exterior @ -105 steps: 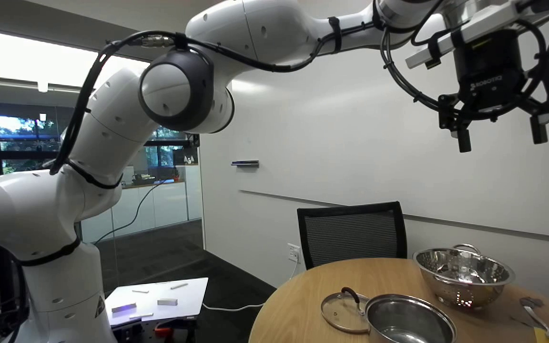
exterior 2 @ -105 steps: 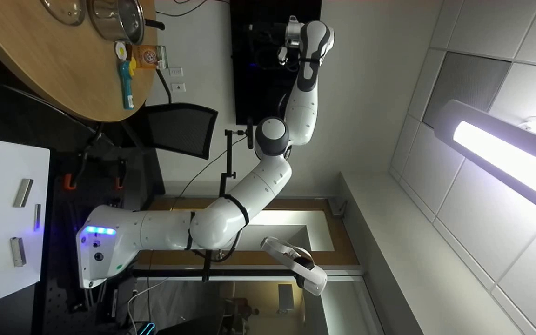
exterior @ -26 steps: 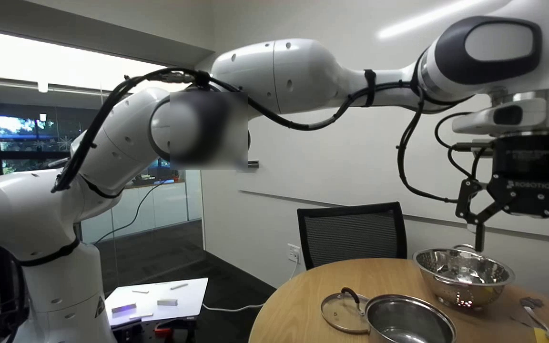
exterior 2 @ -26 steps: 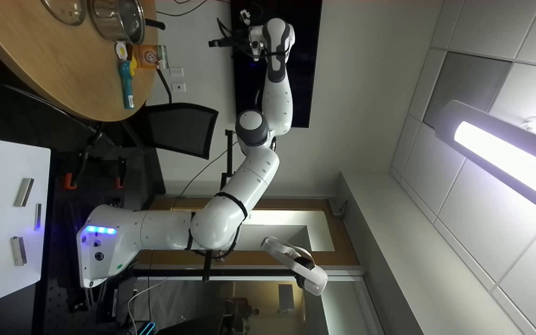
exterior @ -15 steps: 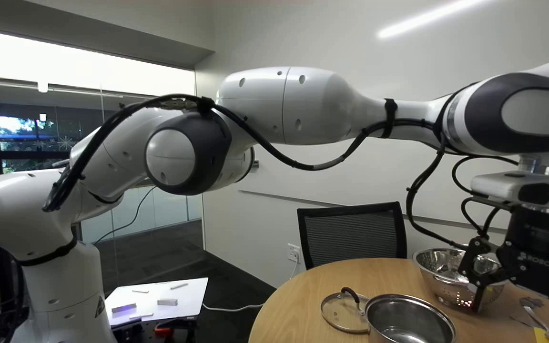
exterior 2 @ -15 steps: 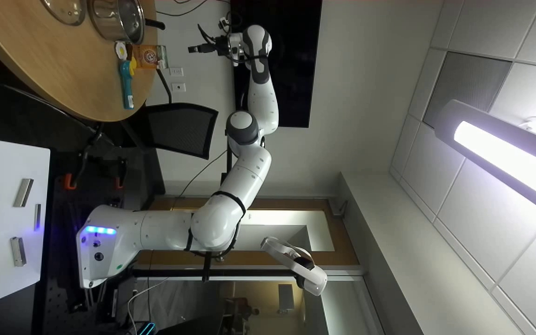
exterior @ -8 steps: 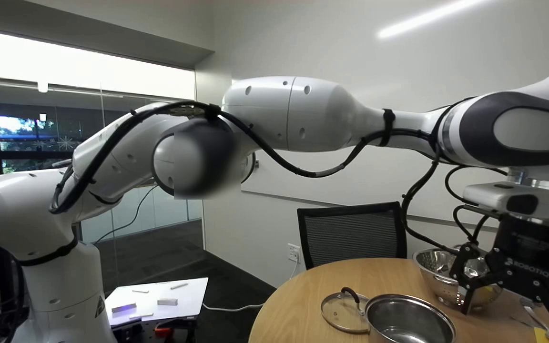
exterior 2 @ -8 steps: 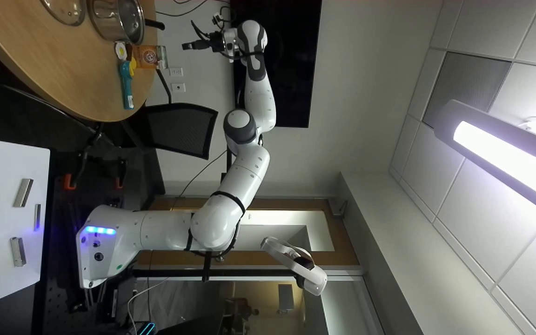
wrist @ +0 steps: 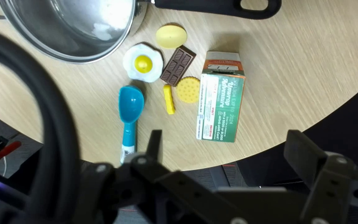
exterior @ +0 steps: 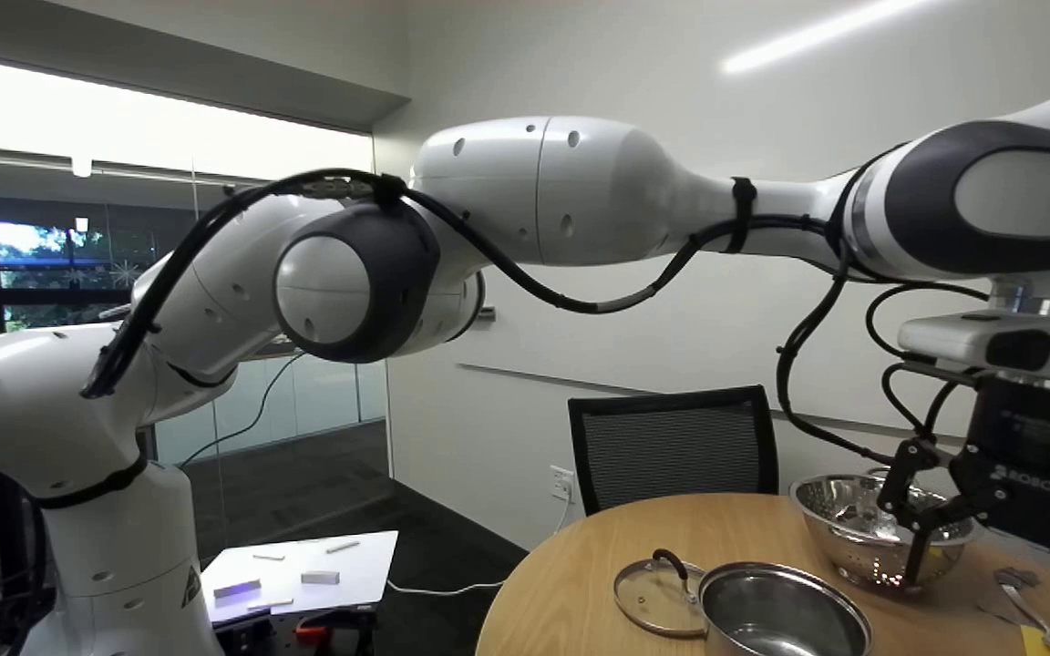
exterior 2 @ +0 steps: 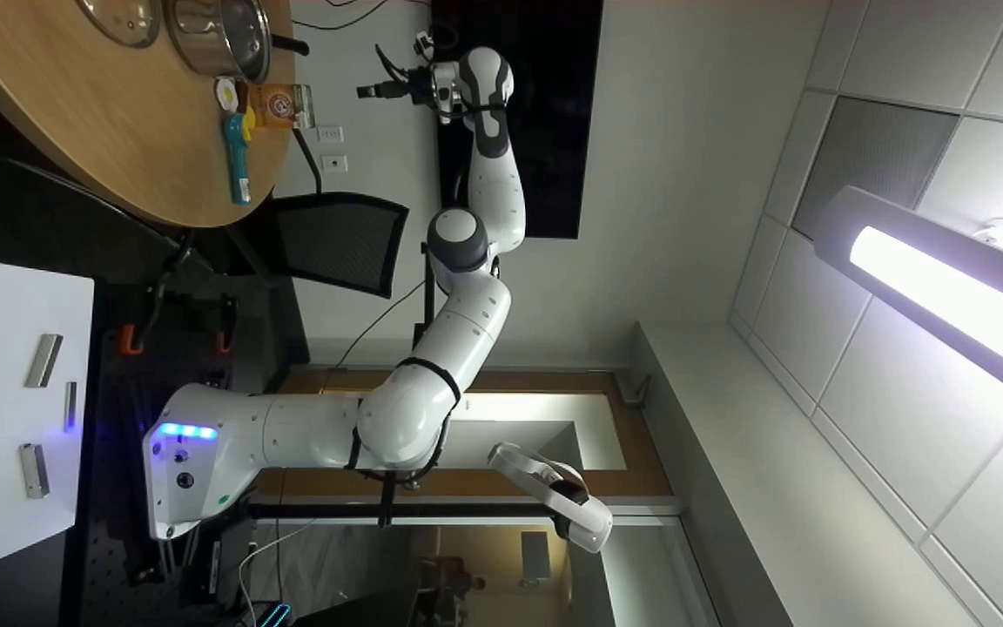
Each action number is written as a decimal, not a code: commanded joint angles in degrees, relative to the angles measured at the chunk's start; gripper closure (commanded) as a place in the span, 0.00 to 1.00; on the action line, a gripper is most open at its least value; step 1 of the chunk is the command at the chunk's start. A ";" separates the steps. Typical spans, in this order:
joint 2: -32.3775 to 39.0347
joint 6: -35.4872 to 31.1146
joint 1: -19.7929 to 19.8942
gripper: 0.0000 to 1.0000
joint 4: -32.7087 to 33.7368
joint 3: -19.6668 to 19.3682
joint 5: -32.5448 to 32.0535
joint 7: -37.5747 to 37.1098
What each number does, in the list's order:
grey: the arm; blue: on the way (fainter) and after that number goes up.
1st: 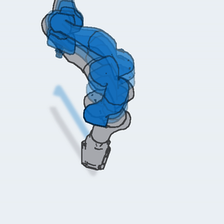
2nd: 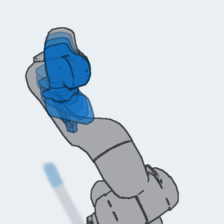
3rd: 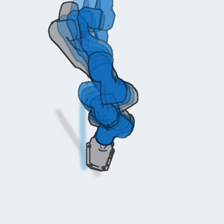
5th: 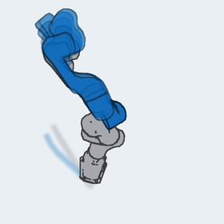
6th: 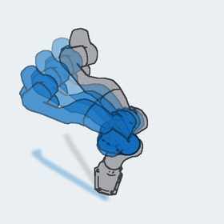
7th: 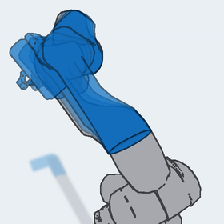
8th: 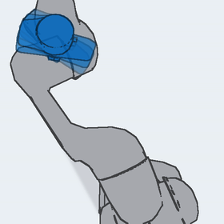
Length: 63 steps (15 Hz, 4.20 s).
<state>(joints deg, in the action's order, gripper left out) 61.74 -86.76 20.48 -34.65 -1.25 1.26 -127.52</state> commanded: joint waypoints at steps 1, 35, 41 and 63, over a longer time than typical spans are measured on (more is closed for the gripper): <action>-3.96 -2.82 -0.66 0.00 -7.59 0.65 0.93 -1.52; -37.57 -56.80 -8.82 0.00 -83.12 -9.77 5.01 23.57; -35.44 -54.91 -10.69 0.00 -80.48 -12.19 4.18 24.32; -22.94 -33.69 -3.60 0.00 -49.79 -11.19 13.25 29.96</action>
<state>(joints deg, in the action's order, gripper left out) 35.45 -127.02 15.62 -91.73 -12.14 13.11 -97.88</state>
